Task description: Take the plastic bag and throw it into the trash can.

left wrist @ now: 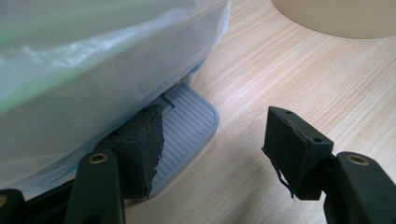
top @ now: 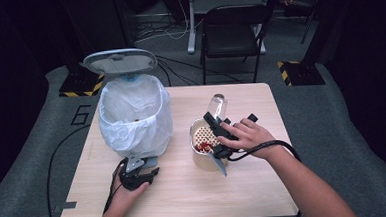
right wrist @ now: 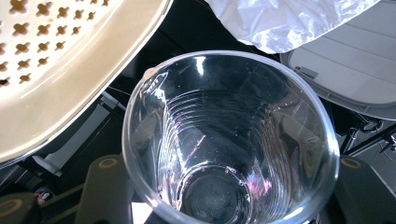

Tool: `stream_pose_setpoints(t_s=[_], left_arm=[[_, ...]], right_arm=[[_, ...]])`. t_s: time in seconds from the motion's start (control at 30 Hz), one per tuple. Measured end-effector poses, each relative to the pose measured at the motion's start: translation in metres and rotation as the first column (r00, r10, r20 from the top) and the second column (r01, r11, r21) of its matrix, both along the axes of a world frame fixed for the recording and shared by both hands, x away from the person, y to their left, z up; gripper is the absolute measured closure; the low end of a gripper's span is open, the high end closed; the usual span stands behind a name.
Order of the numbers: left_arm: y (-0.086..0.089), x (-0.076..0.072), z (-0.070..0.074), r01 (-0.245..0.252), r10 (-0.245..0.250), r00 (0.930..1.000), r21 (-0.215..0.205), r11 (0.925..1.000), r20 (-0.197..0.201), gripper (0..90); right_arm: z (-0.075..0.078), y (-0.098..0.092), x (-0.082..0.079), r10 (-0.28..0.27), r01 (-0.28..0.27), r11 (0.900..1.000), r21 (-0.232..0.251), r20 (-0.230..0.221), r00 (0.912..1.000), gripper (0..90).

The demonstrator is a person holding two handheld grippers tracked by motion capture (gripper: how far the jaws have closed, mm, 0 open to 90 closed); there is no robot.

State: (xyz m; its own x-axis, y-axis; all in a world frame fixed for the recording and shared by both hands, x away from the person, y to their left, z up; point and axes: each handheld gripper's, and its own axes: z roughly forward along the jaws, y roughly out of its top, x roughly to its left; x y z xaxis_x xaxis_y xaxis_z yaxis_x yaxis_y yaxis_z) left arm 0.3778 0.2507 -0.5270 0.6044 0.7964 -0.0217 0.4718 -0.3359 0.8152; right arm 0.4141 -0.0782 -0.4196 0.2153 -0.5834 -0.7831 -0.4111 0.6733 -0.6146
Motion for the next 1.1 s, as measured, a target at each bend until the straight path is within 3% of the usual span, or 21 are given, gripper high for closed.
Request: stream_pose_setpoints(t_s=[0.03, 0.07, 0.1, 0.13, 0.17, 0.2, 0.23, 0.3, 0.53, 0.57, 0.63, 0.7, 0.73, 0.8, 0.83, 0.9, 1.0, 1.03, 1.07, 1.1], left_arm=[[0.0, 0.0, 0.0, 0.0, 0.0, 1.0, 0.0, 1.0, 0.0, 37.4], [0.0, 0.0, 0.0, 0.0, 0.0, 1.0, 0.0, 1.0, 0.0, 37.4], [0.0, 0.0, 0.0, 0.0, 0.0, 1.0, 0.0, 1.0, 0.0, 37.4], [0.0, 0.0, 0.0, 0.0, 0.0, 1.0, 0.0, 1.0, 0.0, 37.4], [0.0, 0.0, 0.0, 0.0, 0.0, 1.0, 0.0, 1.0, 0.0, 37.4], [0.0, 0.0, 0.0, -0.001, 0.001, 1.0, 0.001, 1.0, 0.002, 37.4], [0.0, 0.0, 0.0, -0.002, 0.002, 1.0, 0.001, 1.0, 0.002, 37.4], [0.0, 0.0, 0.0, -0.001, 0.001, 1.0, 0.002, 1.0, 0.002, 37.4], [0.0, 0.0, 0.0, -0.001, 0.001, 1.0, 0.001, 1.0, 0.002, 37.3], [0.0, 0.0, 0.0, -0.002, 0.002, 1.0, 0.0, 1.0, 0.002, 37.4], [0.0, 0.0, 0.0, -0.001, 0.001, 1.0, -0.001, 1.0, 0.0, 37.4], [0.0, 0.0, 0.0, -0.001, 0.001, 1.0, -0.001, 1.0, 0.0, 37.4], [0.0, 0.0, 0.0, -0.001, 0.001, 1.0, -0.002, 1.0, 0.0, 37.4], [0.0, 0.0, 0.0, -0.001, 0.001, 1.0, -0.001, 1.0, 0.0, 37.4], [0.0, 0.0, 0.0, -0.001, 0.001, 1.0, -0.001, 1.0, 0.0, 37.4], [0.0, 0.0, 0.0, -0.003, 0.003, 1.0, -0.007, 1.0, 0.004, 37.4], [0.0, 0.0, 0.0, -0.002, 0.002, 1.0, -0.007, 1.0, 0.004, 37.4], [0.0, 0.0, 0.0, -0.003, 0.003, 1.0, -0.009, 1.0, 0.004, 37.4], [0.0, 0.0, 0.0, -0.003, 0.003, 1.0, -0.01, 0.9999, 0.004, 37.4], [0.0, 0.0, -0.001, -0.006, 0.006, 1.0, -0.01, 0.9999, 0.007, 37.4]], right_arm=[[0.001, 0.0, 0.0, 0.001, -0.001, 1.0, 0.0, 0.001, 1.0, 40.7], [-0.003, -0.001, -0.001, -0.009, 0.01, 0.998, 0.06, -0.018, 0.9998, 40.7], [0.003, 0.001, -0.001, 0.0, 0.0, 1.0, 0.008, -0.016, 0.9999, 40.7], [0.002, 0.0, -0.002, -0.01, 0.011, 0.999, 0.041, -0.034, 0.9994, 40.7], [0.001, -0.001, -0.002, -0.02, 0.027, 0.994, 0.105, -0.066, 0.9976, 40.7], [0.007, 0.001, -0.001, -0.004, 0.005, 0.999, 0.033, -0.046, 0.9989, 40.7], [0.008, 0.0, -0.001, -0.014, 0.019, 0.998, 0.06, -0.073, 0.9972, 40.7], [0.012, 0.0, -0.001, -0.013, 0.019, 0.997, 0.075, -0.085, 0.9963, 40.7], [0.018, 0.0, -0.001, -0.015, 0.027, 0.995, 0.093, -0.128, 0.9917, 40.6], [0.02, 0.001, -0.002, 0.001, 0.016, 0.988, 0.151, -0.111, 0.9939, 40.5], [0.026, 0.002, -0.001, 0.009, 0.031, 0.976, 0.214, -0.183, 0.9831, 40.5], [0.033, 0.002, 0.0, 0.008, 0.073, 0.953, 0.293, -0.268, 0.9634, 40.5], [0.036, 0.001, 0.0, 0.006, 0.108, 0.933, 0.342, -0.316, 0.9486, 40.5], [0.042, 0.0, 0.002, 0.003, 0.159, 0.907, 0.391, -0.383, 0.9236, 40.6], [0.045, 0.0, 0.003, 0.003, 0.173, 0.898, 0.405, -0.399, 0.917, 40.6], [0.049, 0.0, 0.005, 0.003, 0.185, 0.895, 0.406, -0.42, 0.9074, 40.6], [0.053, -0.001, 0.007, 0.023, 0.232, 0.866, 0.444, -0.498, 0.8667, 40.6], [0.055, -0.002, 0.008, 0.034, 0.252, 0.851, 0.46, -0.528, 0.8488, 40.6], [0.057, -0.002, 0.008, 0.045, 0.277, 0.833, 0.479, -0.557, 0.829, 40.6], [0.06, -0.003, 0.009, 0.061, 0.314, 0.806, 0.502, -0.597, 0.7997, 40.5]])
